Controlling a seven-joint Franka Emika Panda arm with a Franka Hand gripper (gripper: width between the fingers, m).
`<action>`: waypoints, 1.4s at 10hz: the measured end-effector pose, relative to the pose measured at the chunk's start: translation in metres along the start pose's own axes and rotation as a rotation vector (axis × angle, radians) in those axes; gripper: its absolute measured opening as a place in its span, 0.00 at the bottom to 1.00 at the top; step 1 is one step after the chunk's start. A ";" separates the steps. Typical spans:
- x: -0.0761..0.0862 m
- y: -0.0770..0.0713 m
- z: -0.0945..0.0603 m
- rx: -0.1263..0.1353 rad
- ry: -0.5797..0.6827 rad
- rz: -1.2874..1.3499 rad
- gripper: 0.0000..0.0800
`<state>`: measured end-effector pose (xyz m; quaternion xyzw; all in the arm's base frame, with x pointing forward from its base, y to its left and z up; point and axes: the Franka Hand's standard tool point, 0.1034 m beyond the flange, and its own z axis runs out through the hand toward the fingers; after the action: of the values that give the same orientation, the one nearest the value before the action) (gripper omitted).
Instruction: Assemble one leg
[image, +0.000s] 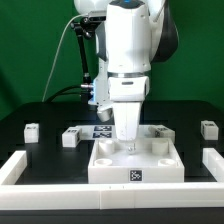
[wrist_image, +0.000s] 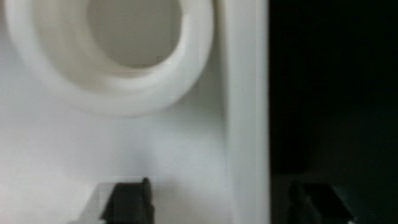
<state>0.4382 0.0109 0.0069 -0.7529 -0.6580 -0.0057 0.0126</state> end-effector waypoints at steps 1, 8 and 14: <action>0.000 0.000 0.000 0.000 0.000 0.000 0.29; 0.000 0.000 0.000 -0.001 0.000 0.000 0.07; 0.022 0.013 0.000 -0.014 0.010 -0.089 0.07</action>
Offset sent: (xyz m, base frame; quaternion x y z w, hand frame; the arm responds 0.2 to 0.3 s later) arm 0.0000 0.0000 0.0000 0.0000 0.0000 0.0000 1.0000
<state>0.4544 0.0311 0.0073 -0.7230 -0.6906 -0.0145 0.0104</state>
